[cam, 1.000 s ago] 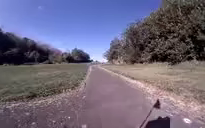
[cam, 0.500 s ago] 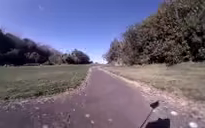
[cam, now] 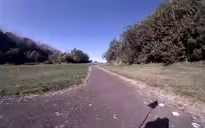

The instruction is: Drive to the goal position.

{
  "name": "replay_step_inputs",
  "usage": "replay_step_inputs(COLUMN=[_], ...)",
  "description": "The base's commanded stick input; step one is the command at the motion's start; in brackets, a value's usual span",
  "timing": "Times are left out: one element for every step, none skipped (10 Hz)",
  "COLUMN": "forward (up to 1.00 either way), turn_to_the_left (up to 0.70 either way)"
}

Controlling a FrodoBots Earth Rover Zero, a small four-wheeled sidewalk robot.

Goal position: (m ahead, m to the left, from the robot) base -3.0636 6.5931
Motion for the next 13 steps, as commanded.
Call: replay_step_inputs(forward=[-0.7,-0.7,-0.7,-0.7,0.0,0.0,0.0,0.29,0.58,0.7,0.7,0.7,0.7], turn_to_the_left=[0.35,0.35,0.29,0.19,0.0,0.0,0.0,0.01,0.02,0.01,0.01,-0.35,-0.35])
